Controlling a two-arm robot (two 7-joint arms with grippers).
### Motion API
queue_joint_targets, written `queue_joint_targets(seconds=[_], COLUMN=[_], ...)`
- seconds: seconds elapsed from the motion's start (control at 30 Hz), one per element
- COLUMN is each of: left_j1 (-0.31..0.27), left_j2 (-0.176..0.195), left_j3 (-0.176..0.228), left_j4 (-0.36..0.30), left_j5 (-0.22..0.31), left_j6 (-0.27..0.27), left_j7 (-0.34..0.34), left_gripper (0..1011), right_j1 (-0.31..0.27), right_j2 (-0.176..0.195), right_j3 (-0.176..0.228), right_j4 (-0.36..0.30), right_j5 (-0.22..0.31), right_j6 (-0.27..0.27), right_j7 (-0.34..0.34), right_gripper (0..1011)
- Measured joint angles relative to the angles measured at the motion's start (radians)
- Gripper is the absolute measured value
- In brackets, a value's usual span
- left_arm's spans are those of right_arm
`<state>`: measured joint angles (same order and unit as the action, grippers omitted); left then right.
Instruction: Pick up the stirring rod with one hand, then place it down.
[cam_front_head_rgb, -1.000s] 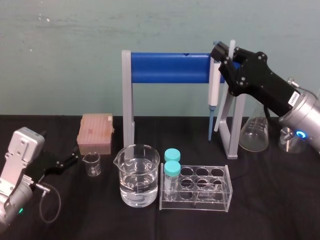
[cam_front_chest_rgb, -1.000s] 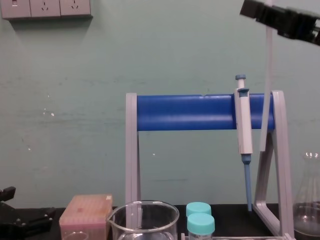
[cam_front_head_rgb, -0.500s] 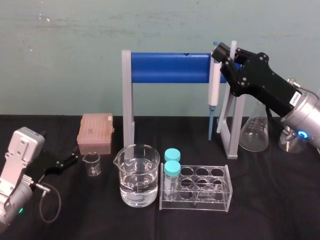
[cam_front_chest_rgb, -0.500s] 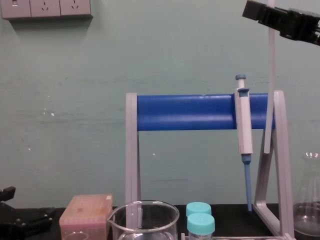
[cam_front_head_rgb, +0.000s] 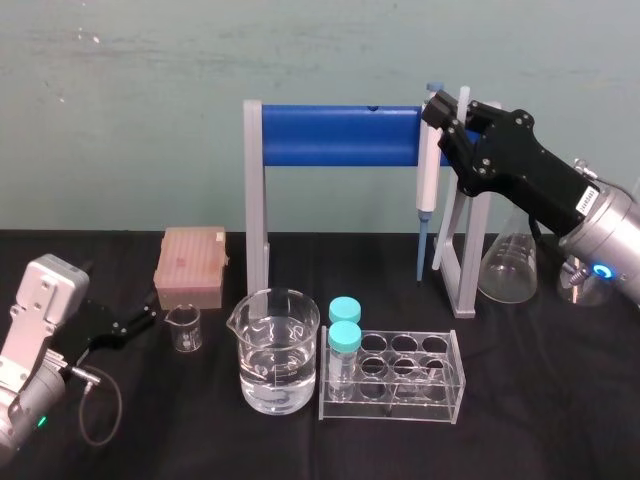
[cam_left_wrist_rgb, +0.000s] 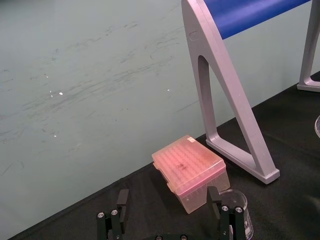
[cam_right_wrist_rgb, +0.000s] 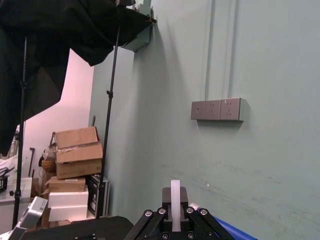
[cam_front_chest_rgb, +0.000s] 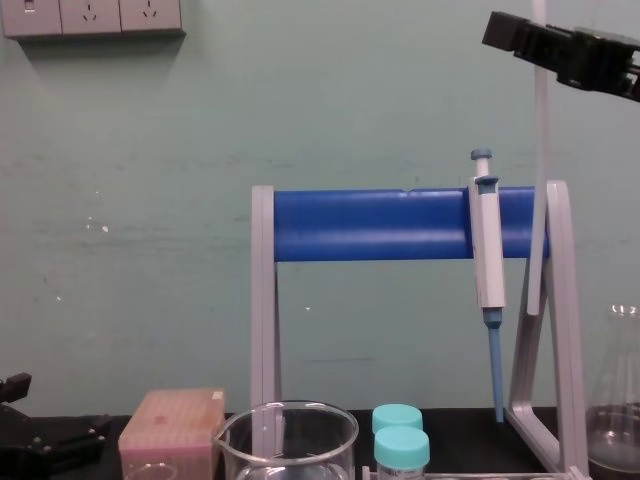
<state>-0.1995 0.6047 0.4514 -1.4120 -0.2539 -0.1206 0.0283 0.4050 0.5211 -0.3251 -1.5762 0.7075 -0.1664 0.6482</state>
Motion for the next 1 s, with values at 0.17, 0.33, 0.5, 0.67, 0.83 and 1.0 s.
queue_joint_targets(seconds=[0.17, 0.33, 0.5, 0.67, 0.83, 1.0], left_j1=[0.0, 0.0, 0.0, 0.0, 0.0, 0.0], left_j2=[0.0, 0.0, 0.0, 0.0, 0.0, 0.0], left_j3=[0.0, 0.0, 0.0, 0.0, 0.0, 0.0], left_j4=[0.0, 0.0, 0.0, 0.0, 0.0, 0.0], left_j5=[0.0, 0.0, 0.0, 0.0, 0.0, 0.0], left_j6=[0.0, 0.0, 0.0, 0.0, 0.0, 0.0], left_j7=[0.0, 0.0, 0.0, 0.0, 0.0, 0.0], left_gripper=[1000, 1000, 1000, 1000, 1000, 1000], right_j1=[0.001, 0.001, 0.003, 0.002, 0.002, 0.001], right_j2=[-0.001, -0.001, -0.002, -0.003, -0.002, 0.0], right_j3=[-0.001, -0.001, -0.003, -0.003, -0.004, -0.004], right_j4=[0.002, 0.004, 0.008, 0.009, 0.009, 0.008], right_j5=[0.001, 0.002, 0.002, 0.003, 0.004, 0.004], right_j6=[0.0, 0.0, 0.0, 0.002, 0.004, 0.005], right_j7=[0.001, 0.002, 0.002, 0.002, 0.002, 0.002], right_gripper=[64, 64, 62, 62, 64, 64])
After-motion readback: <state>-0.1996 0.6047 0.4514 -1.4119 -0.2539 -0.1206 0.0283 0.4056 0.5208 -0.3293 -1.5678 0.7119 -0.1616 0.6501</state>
